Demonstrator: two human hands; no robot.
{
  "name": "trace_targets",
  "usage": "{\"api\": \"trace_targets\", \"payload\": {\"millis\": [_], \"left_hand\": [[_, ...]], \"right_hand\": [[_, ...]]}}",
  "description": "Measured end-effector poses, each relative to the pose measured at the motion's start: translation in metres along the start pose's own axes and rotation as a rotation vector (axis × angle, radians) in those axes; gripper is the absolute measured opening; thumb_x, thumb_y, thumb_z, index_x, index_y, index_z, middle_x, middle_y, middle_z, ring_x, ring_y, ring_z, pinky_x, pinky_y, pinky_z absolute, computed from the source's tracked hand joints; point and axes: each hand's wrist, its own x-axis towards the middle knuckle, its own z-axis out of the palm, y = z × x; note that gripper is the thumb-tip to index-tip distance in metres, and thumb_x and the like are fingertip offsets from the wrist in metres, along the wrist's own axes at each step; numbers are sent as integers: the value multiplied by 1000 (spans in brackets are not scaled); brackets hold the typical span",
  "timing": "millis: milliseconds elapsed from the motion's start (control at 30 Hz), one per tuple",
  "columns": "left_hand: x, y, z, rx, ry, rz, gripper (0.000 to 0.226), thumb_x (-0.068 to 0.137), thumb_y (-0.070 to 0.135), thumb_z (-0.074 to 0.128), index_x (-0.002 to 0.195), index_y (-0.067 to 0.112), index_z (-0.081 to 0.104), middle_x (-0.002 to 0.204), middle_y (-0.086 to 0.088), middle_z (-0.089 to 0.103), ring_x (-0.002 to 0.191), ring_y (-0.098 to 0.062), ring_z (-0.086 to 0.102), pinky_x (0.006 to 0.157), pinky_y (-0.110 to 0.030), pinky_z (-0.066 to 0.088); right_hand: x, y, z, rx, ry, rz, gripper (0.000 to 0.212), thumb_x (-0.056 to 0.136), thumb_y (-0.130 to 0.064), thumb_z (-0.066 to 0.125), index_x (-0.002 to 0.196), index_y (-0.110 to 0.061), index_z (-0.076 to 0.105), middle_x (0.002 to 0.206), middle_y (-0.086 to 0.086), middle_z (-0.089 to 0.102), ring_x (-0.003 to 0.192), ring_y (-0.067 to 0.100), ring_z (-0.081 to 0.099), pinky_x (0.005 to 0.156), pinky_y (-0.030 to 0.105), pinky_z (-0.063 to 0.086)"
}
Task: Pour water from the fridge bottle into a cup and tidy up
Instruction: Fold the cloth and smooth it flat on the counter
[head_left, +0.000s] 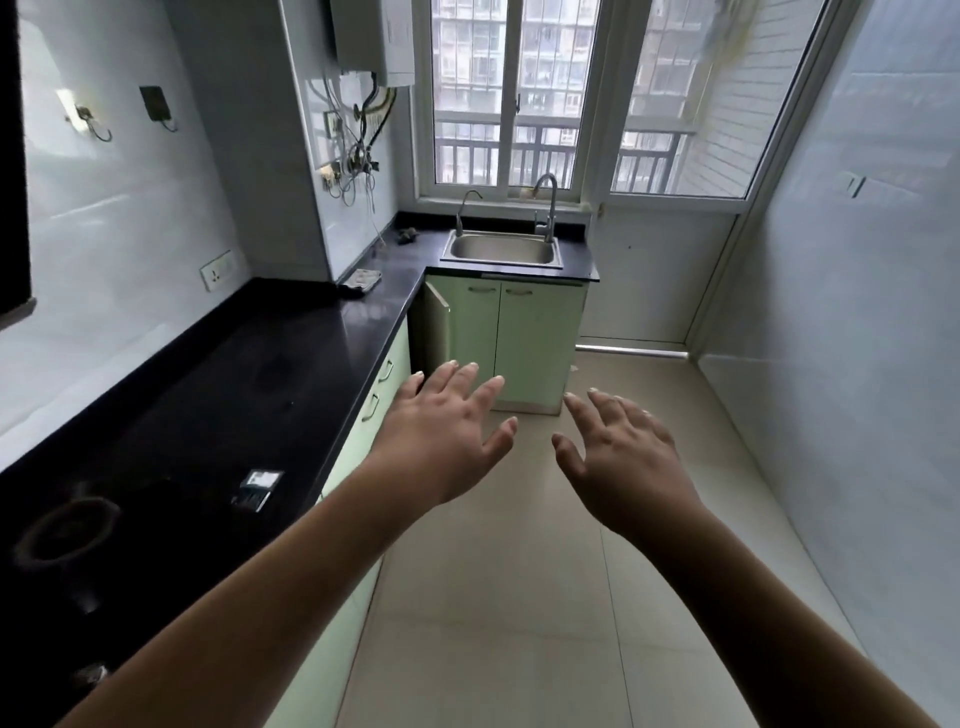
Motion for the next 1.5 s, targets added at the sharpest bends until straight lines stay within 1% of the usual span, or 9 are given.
{"api": "trace_targets", "payload": {"millis": [167, 300, 467, 700, 800, 933, 1100, 1200, 1500], "left_hand": [[51, -32, 6, -35, 10, 12, 63, 100, 60, 20, 157, 34, 12, 166, 2, 11, 152, -14, 3, 122, -40, 4], [99, -46, 12, -41, -3, 10, 63, 100, 60, 19, 157, 33, 15, 166, 5, 9, 152, -12, 1, 122, -39, 2], [169, -56, 25, -24, -12, -26, 63, 100, 60, 19, 157, 35, 13, 166, 5, 8, 152, -13, 0, 122, -39, 1], [277, -54, 35, -4, -43, -76, 63, 100, 61, 19, 157, 35, 11, 167, 3, 8, 153, -15, -1, 122, -39, 0], [317, -58, 35, 9, -32, -124, 63, 100, 60, 20, 157, 34, 11, 167, 3, 7, 153, -14, -2, 122, -39, 0], [361, -71, 39, -13, -63, -171, 63, 100, 59, 19, 157, 34, 9, 167, 3, 6, 153, -14, -2, 123, -41, 1], [411, -99, 45, 11, -25, -188, 62, 101, 57, 20, 157, 34, 10, 166, 4, 6, 152, -14, 0, 122, -39, 1], [441, -122, 57, 4, -40, -194, 62, 101, 58, 20, 157, 34, 10, 166, 5, 5, 152, -14, -1, 122, -39, 0], [544, -225, 76, -63, -65, -185, 63, 101, 58, 19, 158, 32, 10, 167, 3, 4, 152, -14, -5, 123, -39, -2]], "right_hand": [[52, 0, 2, -15, -6, 4, 59, 101, -51, 25, 155, -30, 14, 162, 1, 15, 149, 19, 8, 119, 36, 5], [104, 5, 10, 10, -22, 0, 58, 101, -49, 27, 154, -32, 15, 162, 0, 15, 149, 19, 9, 119, 36, 7], [172, 21, 28, 15, -19, -16, 58, 101, -50, 26, 154, -32, 14, 162, 0, 15, 148, 18, 9, 119, 36, 4], [284, 53, 32, 30, -30, -101, 59, 101, -50, 25, 155, -29, 12, 162, 2, 14, 149, 20, 9, 119, 37, 6], [330, 64, 30, 25, -41, -151, 60, 101, -50, 24, 155, -29, 10, 163, 2, 12, 149, 21, 7, 119, 37, 5], [382, 71, 34, 42, -46, -175, 60, 101, -50, 24, 155, -30, 10, 163, 2, 13, 149, 20, 7, 120, 37, 5], [443, 66, 46, 78, -42, -188, 59, 101, -51, 25, 155, -31, 11, 163, 1, 12, 149, 19, 7, 119, 36, 3], [483, 56, 57, 81, -47, -188, 59, 101, -51, 25, 155, -31, 10, 163, 1, 11, 149, 18, 6, 119, 36, 4], [620, 7, 90, 38, -71, -181, 60, 100, -51, 25, 155, -32, 10, 163, 1, 11, 149, 18, 5, 120, 36, 3]]}}
